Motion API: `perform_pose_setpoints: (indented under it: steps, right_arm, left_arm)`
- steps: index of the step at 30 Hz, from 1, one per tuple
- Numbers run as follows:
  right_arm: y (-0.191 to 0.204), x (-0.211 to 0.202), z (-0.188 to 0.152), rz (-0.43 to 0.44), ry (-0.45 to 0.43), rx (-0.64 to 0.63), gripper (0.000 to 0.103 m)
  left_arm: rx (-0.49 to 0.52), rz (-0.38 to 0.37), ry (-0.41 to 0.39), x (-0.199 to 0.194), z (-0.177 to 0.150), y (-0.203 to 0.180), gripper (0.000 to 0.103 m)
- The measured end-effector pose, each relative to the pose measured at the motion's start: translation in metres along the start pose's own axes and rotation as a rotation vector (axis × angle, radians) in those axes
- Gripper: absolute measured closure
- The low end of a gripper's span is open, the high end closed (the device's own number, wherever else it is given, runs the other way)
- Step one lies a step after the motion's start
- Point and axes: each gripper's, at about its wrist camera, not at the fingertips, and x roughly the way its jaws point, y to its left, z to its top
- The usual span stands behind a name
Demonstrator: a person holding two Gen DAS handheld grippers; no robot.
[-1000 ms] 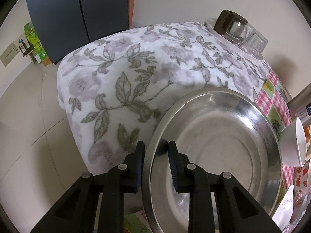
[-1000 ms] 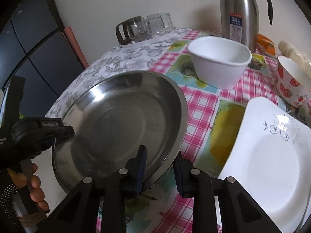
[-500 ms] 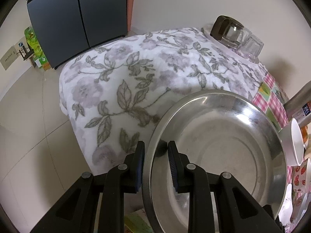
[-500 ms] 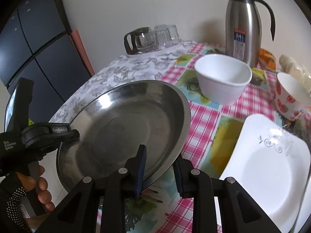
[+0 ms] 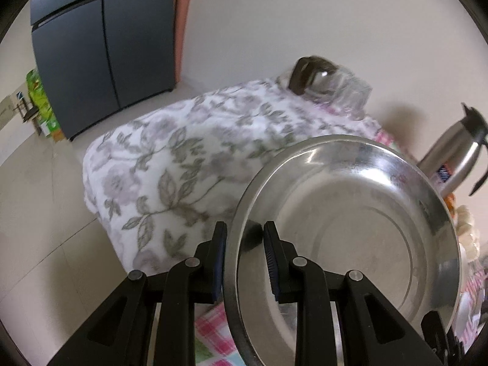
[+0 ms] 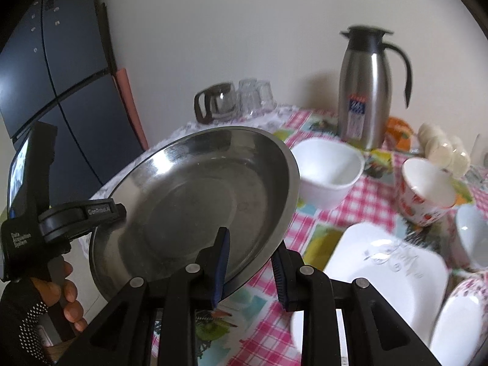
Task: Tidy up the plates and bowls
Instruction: 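Lift the steel basin with the left tool, tilting it up on edge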
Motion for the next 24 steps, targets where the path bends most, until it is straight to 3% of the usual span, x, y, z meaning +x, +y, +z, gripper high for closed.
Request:
perform_pose_setpoints:
  steps: [12, 24]
  right_arm:
    - [-0.044, -0.066, 0.016, -0.063, -0.135, 0.046, 0.075]
    - [-0.098, -0.129, 0.019, -0.146, -0.242, 0.121, 0.075]
  left_arm:
    - [0.12, -0.13, -0.121, -0.058, 0.003, -0.064, 0.078]
    - [0.237, -0.241, -0.179, -0.104, -0.008, -0.139, 0.078]
